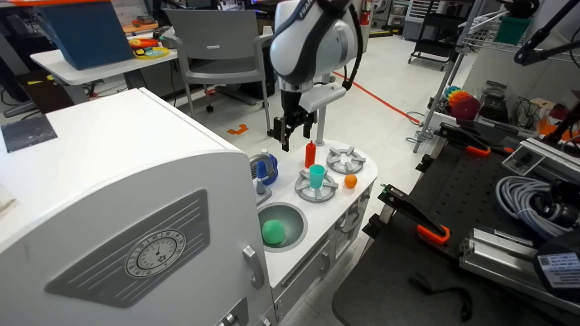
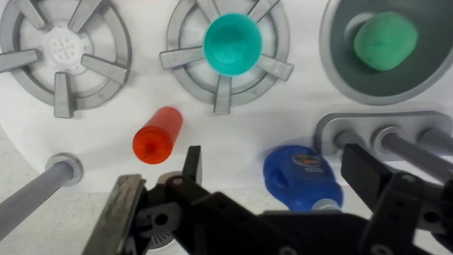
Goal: Move the tap to the right
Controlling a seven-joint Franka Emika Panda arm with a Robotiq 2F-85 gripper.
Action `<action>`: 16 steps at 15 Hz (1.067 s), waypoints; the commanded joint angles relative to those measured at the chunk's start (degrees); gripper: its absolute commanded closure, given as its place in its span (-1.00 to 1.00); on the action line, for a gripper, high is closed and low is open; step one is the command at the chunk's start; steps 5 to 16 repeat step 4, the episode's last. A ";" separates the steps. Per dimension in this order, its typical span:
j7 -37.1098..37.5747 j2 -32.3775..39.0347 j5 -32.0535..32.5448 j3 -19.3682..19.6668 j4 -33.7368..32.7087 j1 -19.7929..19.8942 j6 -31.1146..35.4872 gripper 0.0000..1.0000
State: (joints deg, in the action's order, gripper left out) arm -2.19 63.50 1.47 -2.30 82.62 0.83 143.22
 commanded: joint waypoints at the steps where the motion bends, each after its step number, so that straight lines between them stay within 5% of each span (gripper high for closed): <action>1: -1.79 -1.94 -1.50 -1.21 1.11 0.56 -2.70 -1.00; 4: -4.01 -7.82 -2.65 -3.12 5.29 2.04 -6.58 -1.00; 16: -4.01 -7.82 -2.65 -3.12 5.29 2.04 -6.58 -1.00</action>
